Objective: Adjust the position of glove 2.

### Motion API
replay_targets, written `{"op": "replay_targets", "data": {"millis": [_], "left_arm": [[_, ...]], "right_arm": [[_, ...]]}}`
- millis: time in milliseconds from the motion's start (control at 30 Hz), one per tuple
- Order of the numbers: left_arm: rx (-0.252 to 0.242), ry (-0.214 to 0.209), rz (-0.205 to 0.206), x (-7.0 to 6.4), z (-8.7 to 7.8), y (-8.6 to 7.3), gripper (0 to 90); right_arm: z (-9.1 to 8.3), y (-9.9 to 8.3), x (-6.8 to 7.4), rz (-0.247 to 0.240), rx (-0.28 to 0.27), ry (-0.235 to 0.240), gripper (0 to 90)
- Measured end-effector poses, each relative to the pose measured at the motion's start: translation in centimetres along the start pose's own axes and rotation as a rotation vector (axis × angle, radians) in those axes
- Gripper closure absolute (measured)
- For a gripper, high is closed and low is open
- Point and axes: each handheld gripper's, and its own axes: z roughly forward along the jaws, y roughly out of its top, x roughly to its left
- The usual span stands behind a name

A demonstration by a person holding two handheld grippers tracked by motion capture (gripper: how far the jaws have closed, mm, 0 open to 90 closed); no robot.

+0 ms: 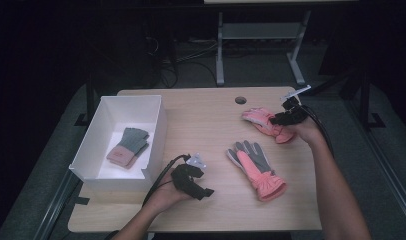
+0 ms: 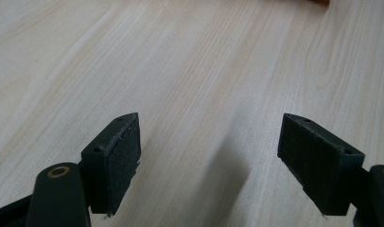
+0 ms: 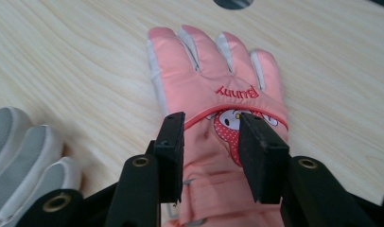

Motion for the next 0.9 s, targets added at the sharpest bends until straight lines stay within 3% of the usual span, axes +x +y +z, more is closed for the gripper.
{"op": "replay_targets", "data": {"millis": [167,233,433,633,900], "left_arm": [[-0.005,0.000,-0.008,0.0,-0.2,-0.2,21.8],[0.005,-0.001,-0.007,0.1,-0.2,-0.2,21.9],[0.032,-0.012,0.000,0.0,0.2,-0.3,22.3],[0.028,-0.019,-0.009,-0.1,0.3,-0.3,23.1],[0.010,-0.017,-0.012,0.0,0.0,-0.3,22.4]], "right_arm": [[1.8,-0.5,-0.8,-0.030,0.074,-0.037,61.4],[2.2,-0.6,-1.0,-0.016,0.074,-0.018,62.1],[3.3,-0.7,-0.8,-0.049,0.109,-0.040,69.6],[3.3,-0.9,-1.1,0.001,0.097,-0.027,87.9],[2.2,-0.8,-1.0,0.053,0.039,-0.041,90.0]]}}
